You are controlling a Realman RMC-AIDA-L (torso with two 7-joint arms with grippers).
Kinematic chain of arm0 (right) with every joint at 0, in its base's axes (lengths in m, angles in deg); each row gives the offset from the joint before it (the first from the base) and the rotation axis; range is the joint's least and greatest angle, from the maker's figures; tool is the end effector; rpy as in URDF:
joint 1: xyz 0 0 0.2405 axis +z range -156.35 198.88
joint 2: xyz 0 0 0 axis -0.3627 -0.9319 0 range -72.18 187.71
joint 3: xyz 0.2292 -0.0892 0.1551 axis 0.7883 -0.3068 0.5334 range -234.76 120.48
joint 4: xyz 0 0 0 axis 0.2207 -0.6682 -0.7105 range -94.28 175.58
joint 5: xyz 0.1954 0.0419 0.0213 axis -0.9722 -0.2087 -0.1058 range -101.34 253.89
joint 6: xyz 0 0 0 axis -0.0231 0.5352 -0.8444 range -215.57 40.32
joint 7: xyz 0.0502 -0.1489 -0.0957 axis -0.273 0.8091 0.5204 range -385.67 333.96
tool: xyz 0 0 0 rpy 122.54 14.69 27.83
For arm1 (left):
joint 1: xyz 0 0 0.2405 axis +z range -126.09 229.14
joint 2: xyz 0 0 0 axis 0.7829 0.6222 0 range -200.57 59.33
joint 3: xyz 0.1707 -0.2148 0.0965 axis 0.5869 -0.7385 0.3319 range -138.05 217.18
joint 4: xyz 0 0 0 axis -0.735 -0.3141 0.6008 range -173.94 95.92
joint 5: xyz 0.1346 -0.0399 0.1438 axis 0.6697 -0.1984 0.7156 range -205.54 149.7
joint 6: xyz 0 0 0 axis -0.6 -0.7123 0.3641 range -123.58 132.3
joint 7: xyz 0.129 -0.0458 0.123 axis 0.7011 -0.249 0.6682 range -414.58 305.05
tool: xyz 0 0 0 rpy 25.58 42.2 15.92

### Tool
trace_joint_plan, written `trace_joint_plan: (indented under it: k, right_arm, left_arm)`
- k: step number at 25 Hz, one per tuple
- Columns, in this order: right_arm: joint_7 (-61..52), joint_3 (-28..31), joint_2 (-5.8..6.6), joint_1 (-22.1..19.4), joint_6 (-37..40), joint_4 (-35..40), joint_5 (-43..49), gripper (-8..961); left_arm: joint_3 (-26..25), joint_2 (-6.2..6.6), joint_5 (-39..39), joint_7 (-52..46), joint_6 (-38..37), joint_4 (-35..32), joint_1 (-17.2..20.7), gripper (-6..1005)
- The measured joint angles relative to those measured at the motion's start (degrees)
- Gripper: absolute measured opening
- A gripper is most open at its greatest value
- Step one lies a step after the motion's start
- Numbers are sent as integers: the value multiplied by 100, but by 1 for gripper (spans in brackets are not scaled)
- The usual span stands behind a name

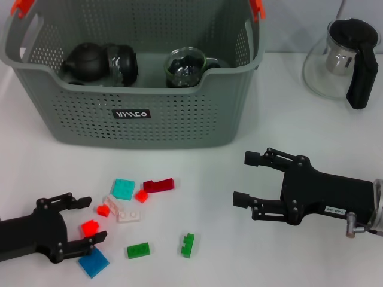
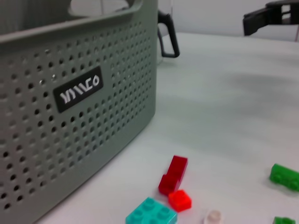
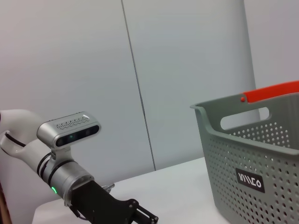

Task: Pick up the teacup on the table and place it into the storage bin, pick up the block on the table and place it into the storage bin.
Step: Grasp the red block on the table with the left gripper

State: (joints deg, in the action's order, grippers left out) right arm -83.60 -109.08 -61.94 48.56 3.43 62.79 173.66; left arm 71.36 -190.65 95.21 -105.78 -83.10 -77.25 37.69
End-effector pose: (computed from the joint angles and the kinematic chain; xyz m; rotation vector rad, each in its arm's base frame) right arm 0.2530 0.3037 -0.0953 -2.7481 0.4180 0.9834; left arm -0.3787 0.2555 -0.0514 -2.6307 -0.4128 -0.3665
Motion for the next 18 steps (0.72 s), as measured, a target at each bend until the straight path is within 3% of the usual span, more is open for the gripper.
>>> trace_joint_plan:
  k: [18]
  right_arm:
    - [0, 0, 0, -39, -1, 0, 0, 909]
  left_arm:
    - [-16, 19, 185, 17, 157, -77, 67, 761]
